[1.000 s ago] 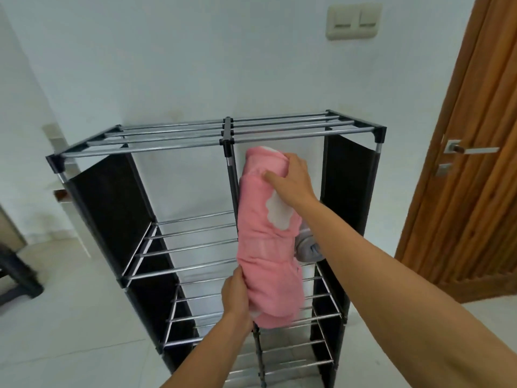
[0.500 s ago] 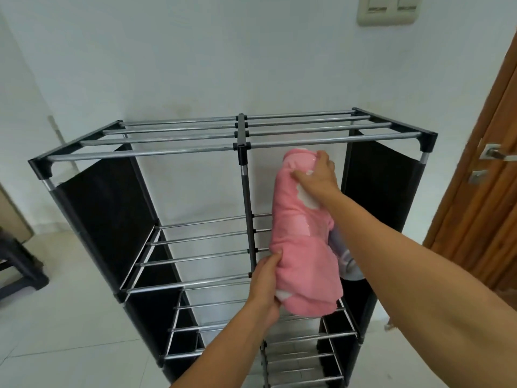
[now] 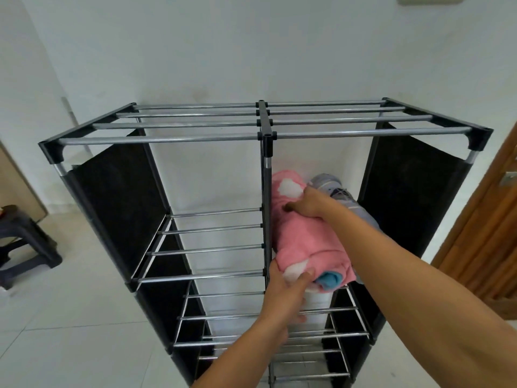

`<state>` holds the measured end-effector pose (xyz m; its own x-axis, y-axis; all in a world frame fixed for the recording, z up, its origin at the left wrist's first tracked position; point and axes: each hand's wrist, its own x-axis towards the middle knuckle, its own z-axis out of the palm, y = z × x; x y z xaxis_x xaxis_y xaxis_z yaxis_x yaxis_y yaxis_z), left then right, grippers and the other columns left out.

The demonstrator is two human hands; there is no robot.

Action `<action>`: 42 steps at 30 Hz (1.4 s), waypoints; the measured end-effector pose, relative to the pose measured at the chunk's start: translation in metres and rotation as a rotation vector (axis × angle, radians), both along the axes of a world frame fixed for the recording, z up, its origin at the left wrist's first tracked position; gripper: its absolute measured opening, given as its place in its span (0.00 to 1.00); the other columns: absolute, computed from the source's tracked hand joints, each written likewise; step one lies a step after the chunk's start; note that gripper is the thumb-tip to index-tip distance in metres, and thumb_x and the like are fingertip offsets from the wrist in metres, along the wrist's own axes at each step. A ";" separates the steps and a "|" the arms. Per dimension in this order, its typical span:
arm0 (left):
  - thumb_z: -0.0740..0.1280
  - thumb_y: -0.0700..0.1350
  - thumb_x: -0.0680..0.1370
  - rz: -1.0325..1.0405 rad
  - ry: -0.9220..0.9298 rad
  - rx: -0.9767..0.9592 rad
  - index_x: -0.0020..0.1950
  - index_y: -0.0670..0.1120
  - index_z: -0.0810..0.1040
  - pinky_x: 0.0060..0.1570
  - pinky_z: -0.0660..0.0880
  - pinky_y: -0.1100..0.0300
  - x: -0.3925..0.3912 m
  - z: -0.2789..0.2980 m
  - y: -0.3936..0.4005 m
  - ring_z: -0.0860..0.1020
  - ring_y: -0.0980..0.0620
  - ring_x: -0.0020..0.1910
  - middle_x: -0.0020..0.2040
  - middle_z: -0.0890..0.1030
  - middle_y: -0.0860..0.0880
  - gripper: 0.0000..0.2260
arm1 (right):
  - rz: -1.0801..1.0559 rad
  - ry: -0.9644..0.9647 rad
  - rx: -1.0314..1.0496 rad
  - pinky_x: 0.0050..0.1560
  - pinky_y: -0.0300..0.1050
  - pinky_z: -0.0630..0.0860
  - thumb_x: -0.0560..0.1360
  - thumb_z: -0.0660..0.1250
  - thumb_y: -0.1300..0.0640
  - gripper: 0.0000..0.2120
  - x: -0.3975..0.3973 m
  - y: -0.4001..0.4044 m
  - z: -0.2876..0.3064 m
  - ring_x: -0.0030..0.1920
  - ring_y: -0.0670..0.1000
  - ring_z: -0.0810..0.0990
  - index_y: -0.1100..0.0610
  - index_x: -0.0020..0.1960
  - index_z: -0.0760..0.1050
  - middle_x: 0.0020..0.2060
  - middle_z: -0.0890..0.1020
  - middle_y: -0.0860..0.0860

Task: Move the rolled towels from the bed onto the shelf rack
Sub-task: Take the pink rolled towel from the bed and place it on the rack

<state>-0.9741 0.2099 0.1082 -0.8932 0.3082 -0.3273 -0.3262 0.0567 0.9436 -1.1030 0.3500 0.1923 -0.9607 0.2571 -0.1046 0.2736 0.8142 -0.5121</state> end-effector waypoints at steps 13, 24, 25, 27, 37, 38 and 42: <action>0.64 0.50 0.78 -0.103 0.389 -0.416 0.80 0.57 0.42 0.49 0.69 0.63 -0.005 0.020 0.019 0.75 0.46 0.62 0.73 0.68 0.44 0.38 | -0.060 0.032 -0.004 0.63 0.48 0.69 0.72 0.67 0.45 0.35 0.035 0.003 -0.009 0.65 0.61 0.73 0.61 0.72 0.62 0.67 0.73 0.60; 0.63 0.51 0.77 -0.148 0.502 -0.572 0.79 0.57 0.43 0.57 0.75 0.53 -0.011 0.008 0.024 0.74 0.40 0.65 0.75 0.65 0.41 0.37 | -0.136 0.188 -0.133 0.61 0.49 0.70 0.77 0.61 0.46 0.29 0.069 0.000 -0.025 0.64 0.62 0.74 0.61 0.71 0.63 0.65 0.75 0.62; 0.63 0.52 0.77 -0.146 0.503 -0.579 0.79 0.57 0.43 0.58 0.75 0.52 -0.010 0.007 0.022 0.73 0.41 0.66 0.76 0.64 0.42 0.38 | -0.138 0.205 -0.156 0.61 0.48 0.70 0.77 0.61 0.46 0.28 0.073 0.000 -0.025 0.63 0.62 0.74 0.61 0.71 0.64 0.65 0.75 0.62; 0.64 0.52 0.76 -0.130 0.501 -0.564 0.79 0.57 0.43 0.60 0.74 0.52 -0.008 0.008 0.019 0.73 0.41 0.67 0.76 0.65 0.43 0.38 | -0.128 0.239 -0.191 0.61 0.49 0.70 0.77 0.61 0.47 0.28 0.084 -0.002 -0.023 0.63 0.61 0.74 0.61 0.70 0.64 0.65 0.75 0.61; 0.66 0.42 0.77 -0.083 0.548 -0.435 0.69 0.46 0.67 0.43 0.71 0.60 0.059 -0.024 -0.007 0.79 0.45 0.47 0.56 0.78 0.46 0.21 | -0.226 0.364 -0.318 0.46 0.37 0.69 0.75 0.64 0.58 0.18 0.200 0.007 -0.039 0.54 0.54 0.75 0.62 0.64 0.70 0.55 0.76 0.56; 0.67 0.44 0.77 -0.140 0.514 -0.441 0.66 0.46 0.70 0.45 0.73 0.58 0.064 -0.029 -0.006 0.80 0.45 0.48 0.55 0.79 0.46 0.18 | -0.264 0.383 -0.321 0.44 0.35 0.68 0.75 0.65 0.58 0.17 0.219 0.006 -0.047 0.54 0.55 0.76 0.62 0.62 0.71 0.55 0.77 0.57; 0.67 0.46 0.77 -0.534 0.394 -0.471 0.54 0.46 0.74 0.42 0.77 0.57 0.091 -0.042 0.012 0.81 0.46 0.43 0.46 0.79 0.48 0.08 | -0.500 0.291 -0.329 0.53 0.39 0.68 0.75 0.66 0.54 0.22 0.312 0.005 -0.097 0.58 0.55 0.78 0.58 0.67 0.69 0.64 0.76 0.56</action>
<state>-0.8834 0.2224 0.0667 -0.7414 0.6335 -0.2214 0.2076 0.5303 0.8220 -0.7914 0.3546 0.0958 -0.7349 0.6781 -0.0075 0.3906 0.4142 -0.8222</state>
